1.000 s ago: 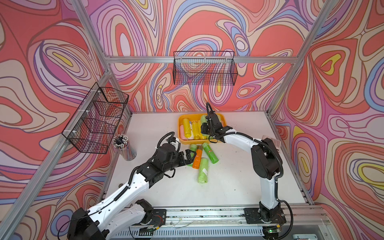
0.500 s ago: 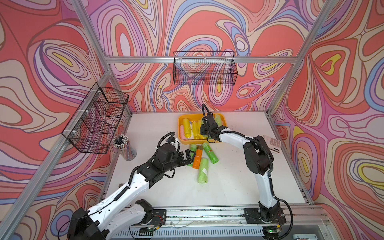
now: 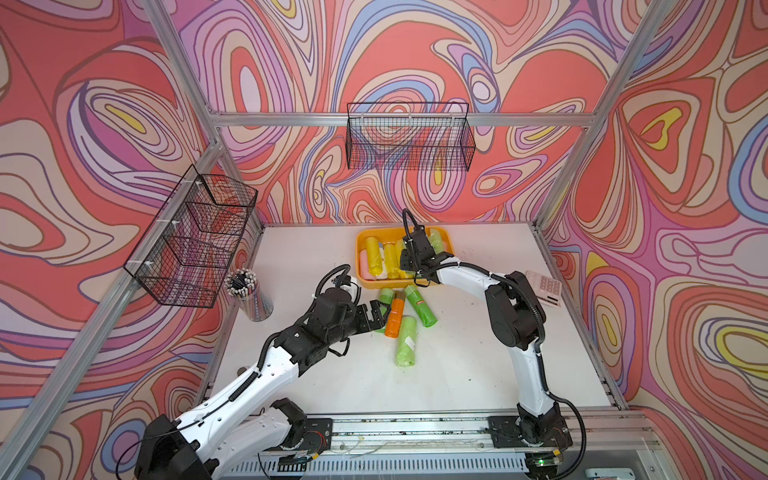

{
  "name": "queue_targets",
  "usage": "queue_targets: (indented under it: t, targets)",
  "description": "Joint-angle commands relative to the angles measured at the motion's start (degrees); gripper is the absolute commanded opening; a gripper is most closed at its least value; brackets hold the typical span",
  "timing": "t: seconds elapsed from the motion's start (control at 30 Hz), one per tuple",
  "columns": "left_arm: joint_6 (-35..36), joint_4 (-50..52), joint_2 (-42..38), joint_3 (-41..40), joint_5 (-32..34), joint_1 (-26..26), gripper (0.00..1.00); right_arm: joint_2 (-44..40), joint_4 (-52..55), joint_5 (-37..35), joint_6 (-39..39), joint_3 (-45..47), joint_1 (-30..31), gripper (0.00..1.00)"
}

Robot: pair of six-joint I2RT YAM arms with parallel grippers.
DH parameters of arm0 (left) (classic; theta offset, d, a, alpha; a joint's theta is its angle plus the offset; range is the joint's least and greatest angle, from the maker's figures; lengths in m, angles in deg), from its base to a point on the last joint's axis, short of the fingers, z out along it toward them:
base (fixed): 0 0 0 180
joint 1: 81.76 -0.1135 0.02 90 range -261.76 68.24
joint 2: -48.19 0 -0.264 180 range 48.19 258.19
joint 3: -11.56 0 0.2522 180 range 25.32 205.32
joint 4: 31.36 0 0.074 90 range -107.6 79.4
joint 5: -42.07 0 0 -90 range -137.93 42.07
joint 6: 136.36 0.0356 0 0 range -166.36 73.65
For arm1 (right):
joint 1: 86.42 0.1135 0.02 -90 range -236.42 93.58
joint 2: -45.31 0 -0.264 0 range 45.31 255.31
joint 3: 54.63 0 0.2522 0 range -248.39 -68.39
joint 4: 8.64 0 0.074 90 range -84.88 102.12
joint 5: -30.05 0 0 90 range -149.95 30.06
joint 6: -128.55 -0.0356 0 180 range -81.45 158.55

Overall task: Put the roll of trash bags into the storage box
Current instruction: Place the roll of trash bags in the storage box.

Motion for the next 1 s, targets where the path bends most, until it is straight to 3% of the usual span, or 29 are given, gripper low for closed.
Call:
queue_targets:
  t: [0.0,0.33,0.6,0.97]
  targets:
    - [1.03,1.44,-0.5,-0.15,0.88,0.31,1.0,-1.51,0.83,-2.36,1.1,-1.2,0.07,0.58]
    - [0.57,0.46,-1.98,-1.43,0.43,0.31,1.0,-5.8,1.74,1.13,0.06,-0.03,0.11,0.62]
    - [0.29,-1.0,-2.62,-2.76,0.84,0.31,1.0,-12.2,4.96,-0.43,0.95,1.48,0.15,0.73]
    - [0.47,-2.67,0.46,-2.12,-0.72,0.31,1.0,-28.47,6.26,2.82,0.31,14.61,0.11,0.78]
